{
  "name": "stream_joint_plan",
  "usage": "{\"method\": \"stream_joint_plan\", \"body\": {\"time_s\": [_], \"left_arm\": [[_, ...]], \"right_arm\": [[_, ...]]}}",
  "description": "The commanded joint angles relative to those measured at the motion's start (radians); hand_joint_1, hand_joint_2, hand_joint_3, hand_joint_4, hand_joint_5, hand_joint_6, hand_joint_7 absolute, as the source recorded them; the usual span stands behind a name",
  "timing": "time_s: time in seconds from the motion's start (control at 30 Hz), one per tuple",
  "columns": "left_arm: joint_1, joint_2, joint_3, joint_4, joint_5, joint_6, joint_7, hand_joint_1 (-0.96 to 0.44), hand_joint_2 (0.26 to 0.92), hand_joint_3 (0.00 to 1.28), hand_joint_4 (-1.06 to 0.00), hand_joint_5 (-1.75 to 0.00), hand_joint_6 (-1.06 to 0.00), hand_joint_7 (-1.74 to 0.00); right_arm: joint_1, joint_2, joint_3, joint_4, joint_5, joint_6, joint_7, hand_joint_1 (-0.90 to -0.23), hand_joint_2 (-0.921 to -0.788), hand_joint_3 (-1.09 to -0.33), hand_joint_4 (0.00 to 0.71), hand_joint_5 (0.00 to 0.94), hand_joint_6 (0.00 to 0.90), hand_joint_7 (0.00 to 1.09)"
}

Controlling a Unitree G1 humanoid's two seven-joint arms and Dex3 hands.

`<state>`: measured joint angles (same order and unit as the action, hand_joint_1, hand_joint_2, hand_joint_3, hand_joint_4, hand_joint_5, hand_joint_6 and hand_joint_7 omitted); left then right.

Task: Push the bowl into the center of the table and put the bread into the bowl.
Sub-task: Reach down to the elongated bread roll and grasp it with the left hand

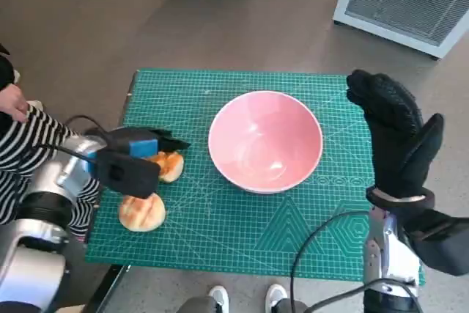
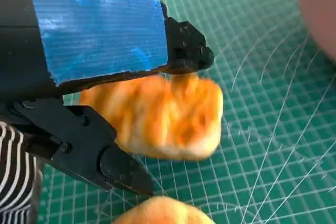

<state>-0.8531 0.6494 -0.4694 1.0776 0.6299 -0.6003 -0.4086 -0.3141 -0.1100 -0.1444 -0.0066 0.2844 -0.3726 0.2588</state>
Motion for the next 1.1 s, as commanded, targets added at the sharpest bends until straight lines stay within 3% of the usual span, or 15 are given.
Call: {"method": "stream_joint_plan", "body": {"time_s": [0.03, 0.37, 0.53, 0.57, 0.6, 0.63, 0.7, 0.83, 1.1], "left_arm": [[-0.016, -0.027, -0.032, 0.059, 0.038, 0.029, 0.029, -0.17, 0.728, 0.02, -0.22, -0.01, -0.32, -0.02], [-0.022, -0.04, -0.062, 0.116, 0.066, 0.058, 0.114, -0.04, 0.805, 0.01, -0.46, -0.02, -0.52, -0.04], [-0.017, -0.042, -0.069, 0.135, 0.07, 0.059, 0.176, 0.02, 0.863, 0.02, -0.69, -0.07, -0.7, -0.1], [-0.016, -0.042, -0.071, 0.138, 0.072, 0.057, 0.189, 0.01, 0.875, 0.03, -0.69, -0.27, -0.67, -0.33], [-0.015, -0.041, -0.075, 0.141, 0.075, 0.053, 0.205, 0.01, 0.891, 0.07, -0.67, -0.6, -0.61, -0.69], [-0.014, -0.04, -0.078, 0.143, 0.077, 0.05, 0.216, 0.01, 0.902, 0.09, -0.67, -0.81, -0.58, -0.9], [-0.014, -0.038, -0.085, 0.148, 0.08, 0.041, 0.242, 0.0, 0.911, 0.09, -0.69, -0.98, -0.57, -1.05], [-0.019, -0.029, -0.096, 0.153, 0.09, 0.016, 0.29, 0.0, 0.918, 0.06, -0.71, -1.11, -0.61, -1.14], [-0.051, 0.003, -0.067, 0.124, 0.067, -0.052, 0.31, 0.0, 0.92, 0.05, -0.71, -1.11, -0.64, -1.18]], "right_arm": [[0.027, 0.001, 0.0, 0.0, 0.013, 0.019, 0.008, -0.683, -0.921, -0.647, 0.159, 0.001, 0.083, 0.47], [0.029, -0.001, -0.001, -0.003, 0.015, 0.023, 0.007, -0.688, -0.921, -0.647, 0.159, 0.001, 0.081, 0.47], [0.031, 0.0, 0.001, -0.006, 0.013, 0.024, 0.006, -0.687, -0.921, -0.647, 0.159, 0.0, 0.08, 0.47], [0.031, 0.0, 0.001, -0.006, 0.013, 0.024, 0.006, -0.687, -0.921, -0.647, 0.159, 0.0, 0.079, 0.47], [0.031, 0.001, 0.001, -0.005, 0.014, 0.024, 0.006, -0.686, -0.921, -0.647, 0.159, 0.001, 0.079, 0.47], [0.031, 0.001, 0.001, -0.004, 0.014, 0.024, 0.006, -0.686, -0.921, -0.647, 0.159, 0.001, 0.077, 0.47], [0.03, 0.001, 0.001, -0.002, 0.015, 0.024, 0.007, -0.686, -0.921, -0.647, 0.159, 0.001, 0.076, 0.47], [0.031, 0.002, 0.001, -0.002, 0.017, 0.023, 0.008, -0.685, -0.921, -0.647, 0.159, 0.0, 0.075, 0.47], [0.029, 0.001, 0.001, 0.001, 0.018, 0.023, 0.012, -0.685, -0.921, -0.647, 0.158, 0.0, 0.074, 0.47]]}}
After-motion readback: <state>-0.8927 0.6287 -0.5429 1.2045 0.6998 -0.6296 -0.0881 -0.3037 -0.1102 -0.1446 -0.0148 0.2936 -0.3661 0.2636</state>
